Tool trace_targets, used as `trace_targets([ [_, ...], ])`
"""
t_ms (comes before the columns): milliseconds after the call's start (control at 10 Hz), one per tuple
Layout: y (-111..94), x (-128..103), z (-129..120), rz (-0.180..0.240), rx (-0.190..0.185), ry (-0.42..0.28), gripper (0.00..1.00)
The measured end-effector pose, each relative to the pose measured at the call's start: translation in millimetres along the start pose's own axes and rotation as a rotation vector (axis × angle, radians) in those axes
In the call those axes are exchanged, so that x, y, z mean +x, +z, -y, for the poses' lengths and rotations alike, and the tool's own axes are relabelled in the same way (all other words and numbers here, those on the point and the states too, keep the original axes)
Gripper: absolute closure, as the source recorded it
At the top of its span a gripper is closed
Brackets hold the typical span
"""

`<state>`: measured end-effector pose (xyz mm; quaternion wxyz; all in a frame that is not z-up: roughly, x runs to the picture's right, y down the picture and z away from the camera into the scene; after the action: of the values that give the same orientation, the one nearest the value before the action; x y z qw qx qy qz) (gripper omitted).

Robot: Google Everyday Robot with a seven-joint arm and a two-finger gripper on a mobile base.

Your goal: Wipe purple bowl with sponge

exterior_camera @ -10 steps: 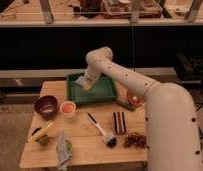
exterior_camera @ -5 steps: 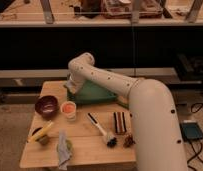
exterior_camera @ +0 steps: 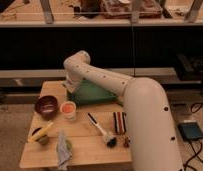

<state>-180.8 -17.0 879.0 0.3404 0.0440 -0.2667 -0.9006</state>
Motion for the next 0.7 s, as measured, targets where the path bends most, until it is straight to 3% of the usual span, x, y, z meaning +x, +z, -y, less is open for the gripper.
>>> trace_targets([
  [200, 0.1, 36.3, 31.3, -0.008, 0.013, 0.075, 0.97],
  [700, 0.2, 44.2, 39.0, -0.01, 0.017, 0.09, 0.97],
])
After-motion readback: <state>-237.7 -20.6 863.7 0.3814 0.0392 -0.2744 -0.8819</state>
